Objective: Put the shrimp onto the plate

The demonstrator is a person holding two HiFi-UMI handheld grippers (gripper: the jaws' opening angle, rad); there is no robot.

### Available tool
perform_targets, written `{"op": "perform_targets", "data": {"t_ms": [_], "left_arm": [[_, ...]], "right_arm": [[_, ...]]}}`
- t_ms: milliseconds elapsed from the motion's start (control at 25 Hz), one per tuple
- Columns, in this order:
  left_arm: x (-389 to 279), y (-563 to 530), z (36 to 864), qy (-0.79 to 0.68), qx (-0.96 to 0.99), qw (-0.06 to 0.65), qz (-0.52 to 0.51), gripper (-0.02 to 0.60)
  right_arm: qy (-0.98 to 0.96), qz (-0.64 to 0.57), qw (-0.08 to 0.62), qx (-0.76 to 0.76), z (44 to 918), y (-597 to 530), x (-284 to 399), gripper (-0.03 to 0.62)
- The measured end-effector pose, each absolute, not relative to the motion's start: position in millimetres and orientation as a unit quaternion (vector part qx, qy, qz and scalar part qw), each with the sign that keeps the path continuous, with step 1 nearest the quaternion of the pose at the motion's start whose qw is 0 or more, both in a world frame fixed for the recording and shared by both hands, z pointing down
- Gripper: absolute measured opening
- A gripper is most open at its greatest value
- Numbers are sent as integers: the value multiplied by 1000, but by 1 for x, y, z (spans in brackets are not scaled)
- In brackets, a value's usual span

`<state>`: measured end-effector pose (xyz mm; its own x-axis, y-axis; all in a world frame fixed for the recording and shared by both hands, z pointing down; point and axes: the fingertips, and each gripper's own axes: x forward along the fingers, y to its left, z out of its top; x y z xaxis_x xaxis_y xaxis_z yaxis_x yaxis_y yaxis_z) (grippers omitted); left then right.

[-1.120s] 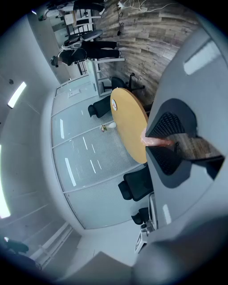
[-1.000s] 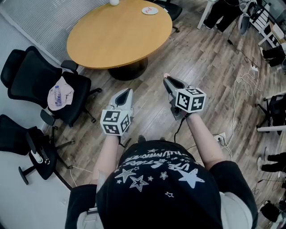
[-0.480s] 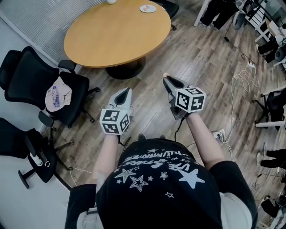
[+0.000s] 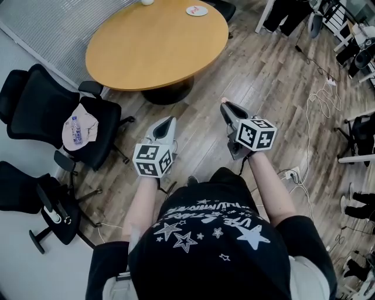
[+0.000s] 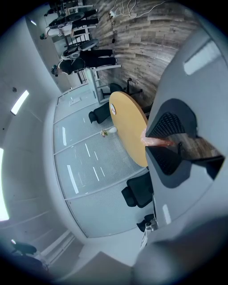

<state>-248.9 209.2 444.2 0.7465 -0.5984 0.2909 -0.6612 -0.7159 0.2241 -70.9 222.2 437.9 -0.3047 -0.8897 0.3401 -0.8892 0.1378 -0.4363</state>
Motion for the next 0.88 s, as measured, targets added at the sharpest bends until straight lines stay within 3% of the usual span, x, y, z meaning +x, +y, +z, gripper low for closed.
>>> {"op": "perform_targets", "data": {"t_ms": [480, 880], "left_arm": [[-248, 173, 453, -342, 919, 164, 108, 2], [-205, 86, 463, -382, 902, 164, 118, 2]], "right_arm": [[741, -294, 2, -604, 450, 184, -56, 65], [759, -310, 6, -573, 463, 77, -5, 66]]}}
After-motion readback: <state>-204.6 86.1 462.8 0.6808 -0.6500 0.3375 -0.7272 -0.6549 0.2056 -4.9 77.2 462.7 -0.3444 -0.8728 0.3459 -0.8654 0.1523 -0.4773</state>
